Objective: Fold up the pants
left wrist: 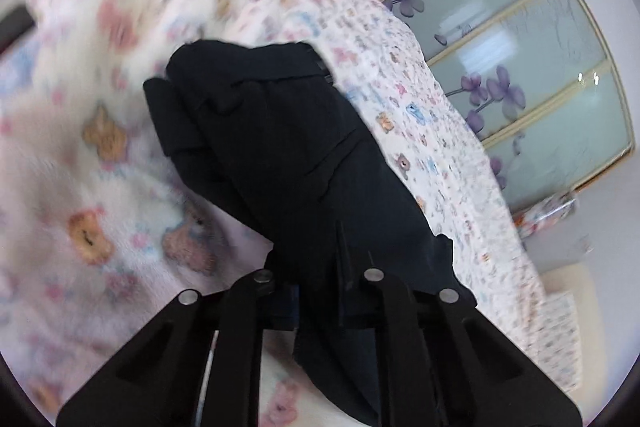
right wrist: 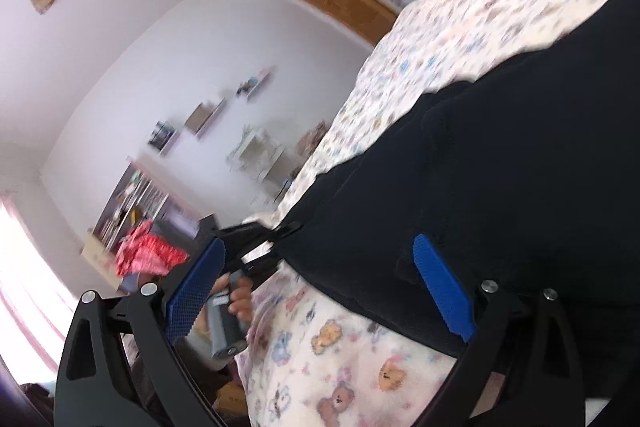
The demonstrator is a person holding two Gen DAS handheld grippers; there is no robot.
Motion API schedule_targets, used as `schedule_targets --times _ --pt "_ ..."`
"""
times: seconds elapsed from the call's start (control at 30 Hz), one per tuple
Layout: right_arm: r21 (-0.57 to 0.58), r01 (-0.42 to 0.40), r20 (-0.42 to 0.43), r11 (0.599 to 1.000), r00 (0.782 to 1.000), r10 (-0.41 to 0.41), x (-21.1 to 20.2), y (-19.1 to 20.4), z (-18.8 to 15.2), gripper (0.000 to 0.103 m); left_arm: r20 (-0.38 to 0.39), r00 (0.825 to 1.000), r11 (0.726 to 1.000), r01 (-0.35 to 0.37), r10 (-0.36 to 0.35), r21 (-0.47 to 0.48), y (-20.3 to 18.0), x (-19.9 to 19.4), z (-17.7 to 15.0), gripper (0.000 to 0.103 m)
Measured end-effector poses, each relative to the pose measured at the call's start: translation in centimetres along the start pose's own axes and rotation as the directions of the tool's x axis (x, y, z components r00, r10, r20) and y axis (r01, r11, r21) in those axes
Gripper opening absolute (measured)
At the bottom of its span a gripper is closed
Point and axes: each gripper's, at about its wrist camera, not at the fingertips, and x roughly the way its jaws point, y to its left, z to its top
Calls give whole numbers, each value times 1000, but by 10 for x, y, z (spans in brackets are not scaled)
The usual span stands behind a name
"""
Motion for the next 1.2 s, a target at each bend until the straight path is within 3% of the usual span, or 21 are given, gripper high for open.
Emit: schedule_targets --times 0.13,0.27,0.33,0.4,0.47,0.6,0.67,0.7,0.73,0.8,0.87,0.9,0.93,0.97,1.0,1.03,1.07,1.1,1.2 --pt "22 59 12 998 998 -59 -39 16 23 98 18 999 993 -35 33 113 -37 -21 4 11" --pt "-150 139 23 979 990 -138 -83 23 45 102 48 997 979 -68 59 194 -70 -30 4 11" --pt "-168 206 53 964 978 -200 -95 7 49 102 56 995 975 -92 82 203 -77 -31 3 11" --pt "-88 240 92 967 968 -232 -104 -21 49 102 59 993 975 -114 105 193 -83 -30 4 11" --pt "28 241 80 970 967 -242 -104 -53 48 102 69 986 969 -159 149 189 -85 -30 2 11" --pt "7 255 128 967 959 -254 -105 -53 54 102 164 961 904 -267 224 333 -124 -34 -18 11" --pt "21 234 176 972 956 -234 -115 -53 54 102 224 947 842 -309 230 442 -158 -37 -36 11" --pt "46 208 205 977 955 -213 -123 -56 54 102 253 942 800 -322 220 506 -179 -39 -50 11" --pt "78 169 252 982 950 -184 -133 -59 55 102 265 941 776 -325 210 540 -191 -40 -58 11" --pt "120 126 343 985 926 -160 -155 -66 57 102 303 939 663 -331 163 671 -232 -41 -96 11" --pt "159 104 467 982 868 -167 -181 -69 55 102 340 933 498 -352 118 793 -268 -36 -147 11" --pt "170 100 503 980 847 -173 -190 -71 54 102 346 933 435 -353 99 828 -277 -33 -166 11" --pt "187 98 548 977 815 -187 -201 -73 52 102 350 934 356 -353 77 865 -287 -29 -191 11" --pt "201 100 579 975 790 -200 -210 -75 51 102 348 936 250 -348 48 903 -295 -22 -224 11" --pt "213 106 601 971 769 -216 -216 -76 50 102 340 940 178 -339 30 924 -298 -17 -247 11" --pt "227 109 621 968 749 -230 -223 -78 50 102 309 951 76 -309 15 948 -298 -7 -283 11" --pt "230 108 629 967 742 -233 -225 -81 52 102 275 961 10 -276 19 961 -294 2 -307 11" --pt "237 111 637 965 733 -241 -227 -82 52 102 242 970 -35 -240 34 970 -288 12 -326 11" --pt "245 136 639 960 722 -266 -231 -83 52 102 178 981 -129 -167 78 978 -266 35 -370 11"
